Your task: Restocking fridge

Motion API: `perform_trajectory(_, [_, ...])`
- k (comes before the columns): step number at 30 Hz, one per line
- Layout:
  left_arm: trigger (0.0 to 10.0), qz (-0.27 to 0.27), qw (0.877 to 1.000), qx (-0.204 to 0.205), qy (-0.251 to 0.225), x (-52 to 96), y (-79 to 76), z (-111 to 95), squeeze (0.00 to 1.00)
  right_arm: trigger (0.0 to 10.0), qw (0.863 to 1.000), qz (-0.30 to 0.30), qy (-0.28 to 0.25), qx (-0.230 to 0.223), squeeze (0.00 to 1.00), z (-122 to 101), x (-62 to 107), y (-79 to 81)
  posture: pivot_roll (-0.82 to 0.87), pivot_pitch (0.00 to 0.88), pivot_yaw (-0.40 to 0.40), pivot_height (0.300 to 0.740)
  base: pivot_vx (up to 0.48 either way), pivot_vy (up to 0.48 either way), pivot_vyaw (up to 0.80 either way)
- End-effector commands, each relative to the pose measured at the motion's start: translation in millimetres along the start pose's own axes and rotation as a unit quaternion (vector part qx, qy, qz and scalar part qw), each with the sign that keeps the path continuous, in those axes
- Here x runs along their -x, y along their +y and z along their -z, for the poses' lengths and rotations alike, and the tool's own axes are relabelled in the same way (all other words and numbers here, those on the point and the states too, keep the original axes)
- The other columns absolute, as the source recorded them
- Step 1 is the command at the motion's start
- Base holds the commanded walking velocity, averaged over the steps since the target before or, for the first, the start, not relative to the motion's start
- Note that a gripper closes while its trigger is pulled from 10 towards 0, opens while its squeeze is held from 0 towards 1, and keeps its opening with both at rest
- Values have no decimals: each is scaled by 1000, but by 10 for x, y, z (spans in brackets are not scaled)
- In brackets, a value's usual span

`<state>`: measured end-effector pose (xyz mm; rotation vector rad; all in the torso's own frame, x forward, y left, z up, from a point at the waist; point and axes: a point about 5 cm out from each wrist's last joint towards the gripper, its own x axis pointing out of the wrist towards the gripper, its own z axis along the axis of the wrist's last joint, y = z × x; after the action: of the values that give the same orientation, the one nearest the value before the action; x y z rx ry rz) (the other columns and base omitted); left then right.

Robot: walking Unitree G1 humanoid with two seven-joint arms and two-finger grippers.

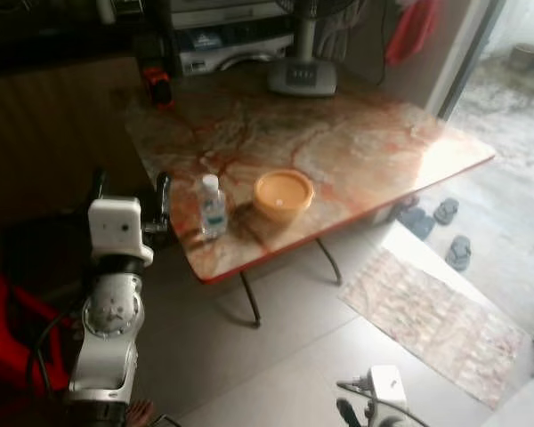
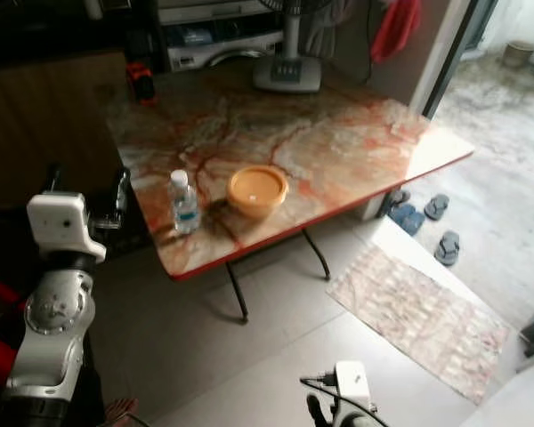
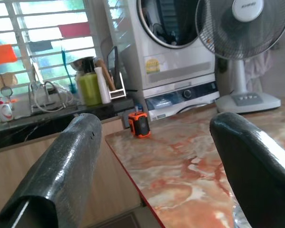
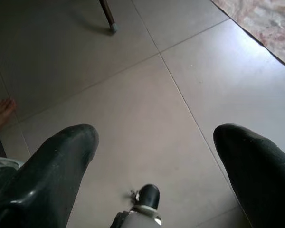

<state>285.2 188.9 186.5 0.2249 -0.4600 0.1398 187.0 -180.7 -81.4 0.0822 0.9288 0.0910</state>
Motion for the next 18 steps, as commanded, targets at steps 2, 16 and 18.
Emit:
perform_trajectory(2, [10000,13,1000,7,-7,-18,-72,-59,0,10000,1000,8,8,6,0,47,27,-76,82,0,-26,740,304,0,0])
perform_trajectory(16, [10000,21,1000,-2,-11,-43,-81,-83,0,10000,1000,5,8,3,0,33,22,-71,95,0,-30,740,303,0,92])
perform_trajectory(18, [10000,22,1000,-1,-11,-40,-83,-87,0,10000,1000,5,9,5,0,33,22,-70,96,0,-30,740,304,0,0])
